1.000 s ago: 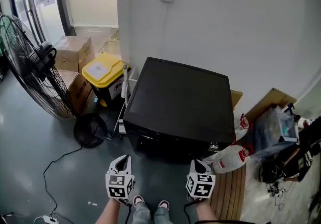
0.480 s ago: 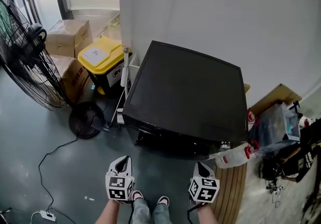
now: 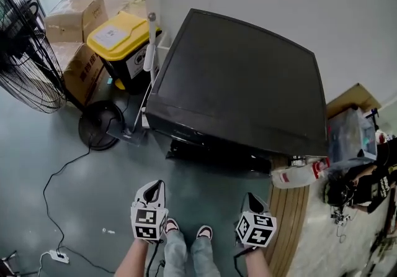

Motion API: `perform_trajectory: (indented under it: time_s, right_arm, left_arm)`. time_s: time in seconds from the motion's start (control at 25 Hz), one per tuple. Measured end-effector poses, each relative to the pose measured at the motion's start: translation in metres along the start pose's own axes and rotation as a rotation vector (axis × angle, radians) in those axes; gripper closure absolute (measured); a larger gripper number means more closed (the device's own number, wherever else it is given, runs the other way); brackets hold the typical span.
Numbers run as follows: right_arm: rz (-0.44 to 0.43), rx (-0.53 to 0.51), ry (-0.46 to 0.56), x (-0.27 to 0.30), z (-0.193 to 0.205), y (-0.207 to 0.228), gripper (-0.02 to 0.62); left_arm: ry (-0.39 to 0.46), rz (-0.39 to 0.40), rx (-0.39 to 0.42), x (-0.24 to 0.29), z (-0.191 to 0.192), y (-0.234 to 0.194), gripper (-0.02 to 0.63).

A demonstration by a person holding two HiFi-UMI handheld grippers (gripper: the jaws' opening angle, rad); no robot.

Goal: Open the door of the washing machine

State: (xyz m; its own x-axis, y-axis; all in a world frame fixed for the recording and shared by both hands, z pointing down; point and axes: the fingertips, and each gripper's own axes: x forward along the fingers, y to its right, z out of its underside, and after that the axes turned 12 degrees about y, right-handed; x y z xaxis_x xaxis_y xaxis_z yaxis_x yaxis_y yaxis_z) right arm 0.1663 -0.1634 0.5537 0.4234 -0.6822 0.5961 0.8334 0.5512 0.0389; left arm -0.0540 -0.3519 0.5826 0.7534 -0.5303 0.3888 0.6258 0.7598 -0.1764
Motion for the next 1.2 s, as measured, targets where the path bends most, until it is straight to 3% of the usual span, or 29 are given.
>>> perform_trajectory:
  time_s: [0.44,0.76,0.84,1.04,1.2]
  right_arm:
    - [0.015,0.015,-0.006,0.007,0.019,-0.003,0.591]
    - [0.017,0.012,-0.020,0.001,0.027,-0.007,0.591]
    - [0.021,0.012,-0.024,0.000,0.030,-0.007,0.591]
    - [0.038,0.028,-0.034,0.000,0.042,-0.007,0.591]
    - [0.055,0.044,-0.040,0.002,0.048,-0.006,0.591]
  left_arm:
    - [-0.009,0.013,0.003,0.001,0.022,0.000,0.601]
    - [0.004,0.076,-0.033,0.005,0.018,0.001,0.595]
    - [-0.004,0.098,-0.025,0.007,0.020,0.001,0.514]
    - [-0.020,0.175,0.031,0.016,0.024,-0.001,0.506]
    - [-0.022,0.254,0.093,0.029,0.019,-0.001,0.460]
